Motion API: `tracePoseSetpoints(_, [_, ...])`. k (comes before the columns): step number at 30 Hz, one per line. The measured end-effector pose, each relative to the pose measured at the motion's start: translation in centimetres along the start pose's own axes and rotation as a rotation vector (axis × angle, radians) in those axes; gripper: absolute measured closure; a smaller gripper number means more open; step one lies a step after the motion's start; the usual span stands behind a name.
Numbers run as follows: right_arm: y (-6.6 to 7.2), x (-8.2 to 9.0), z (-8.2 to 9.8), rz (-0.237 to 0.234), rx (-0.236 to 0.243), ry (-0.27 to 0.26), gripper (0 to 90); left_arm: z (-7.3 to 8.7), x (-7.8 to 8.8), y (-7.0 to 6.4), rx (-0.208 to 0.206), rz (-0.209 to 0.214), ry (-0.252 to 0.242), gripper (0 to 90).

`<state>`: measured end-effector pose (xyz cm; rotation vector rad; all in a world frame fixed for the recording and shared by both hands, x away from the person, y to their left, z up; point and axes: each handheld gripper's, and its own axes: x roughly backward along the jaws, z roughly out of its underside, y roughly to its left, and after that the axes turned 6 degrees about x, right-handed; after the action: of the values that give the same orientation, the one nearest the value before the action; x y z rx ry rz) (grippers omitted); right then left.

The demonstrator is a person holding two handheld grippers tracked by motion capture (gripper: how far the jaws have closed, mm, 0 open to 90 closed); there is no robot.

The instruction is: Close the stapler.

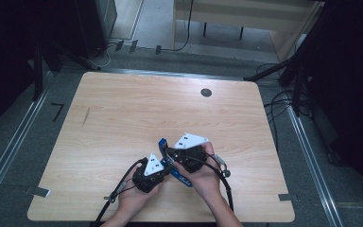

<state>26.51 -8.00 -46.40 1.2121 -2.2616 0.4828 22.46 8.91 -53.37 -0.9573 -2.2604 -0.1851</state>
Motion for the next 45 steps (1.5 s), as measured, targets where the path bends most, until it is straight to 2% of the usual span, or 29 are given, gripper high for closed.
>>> tracePoseSetpoints(23, [0.1,1.7,1.6,-0.007,-0.019,-0.016,90.0,0.0,-0.1,-0.1,-0.006,0.001,-0.003,90.0])
tracePoseSetpoints(29, [-0.5,2.6,1.6,0.003,-0.042,-0.045,90.0,0.0,0.0,-0.1,-0.01,0.001,0.0,90.0])
tracePoseSetpoints(37, [-1.2,3.6,-0.2,0.034,-0.042,-0.086,90.0,0.0,-0.1,-0.1,-0.006,0.004,0.0,90.0])
tracePoseSetpoints(45, [-1.7,3.6,-2.3,0.049,-0.049,-0.107,90.0,0.0,-0.1,-0.1,-0.011,0.004,-0.001,90.0])
